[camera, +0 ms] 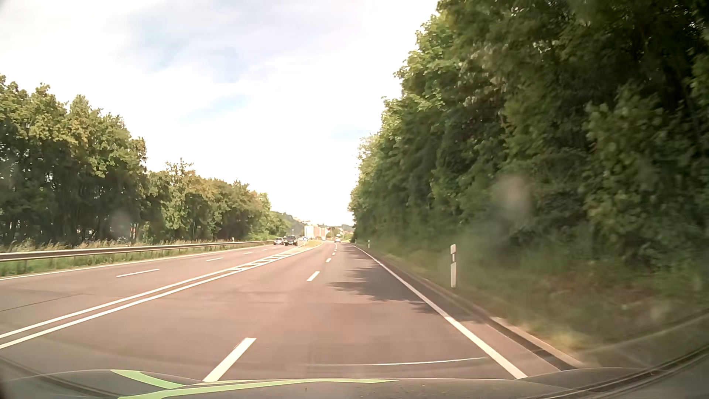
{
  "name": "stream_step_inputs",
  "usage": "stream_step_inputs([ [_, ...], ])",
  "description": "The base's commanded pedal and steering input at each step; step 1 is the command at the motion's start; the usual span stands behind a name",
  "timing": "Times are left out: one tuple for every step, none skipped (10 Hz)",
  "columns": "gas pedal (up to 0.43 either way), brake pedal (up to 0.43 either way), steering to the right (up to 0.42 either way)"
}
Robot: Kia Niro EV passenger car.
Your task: Follow the waypoints while adhering to traffic rules and regulations
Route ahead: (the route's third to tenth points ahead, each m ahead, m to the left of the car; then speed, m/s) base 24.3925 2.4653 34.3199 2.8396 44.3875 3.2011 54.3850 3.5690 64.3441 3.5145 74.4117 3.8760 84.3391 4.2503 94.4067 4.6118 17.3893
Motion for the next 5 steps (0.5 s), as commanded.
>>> stream_step_inputs([
  [0.079,0.0,0.0],
  [0.079,0.0,0.0],
  [0.079,0.0,0.0],
  [0.079,0.0,0.0],
  [0.079,0.0,0.0],
])
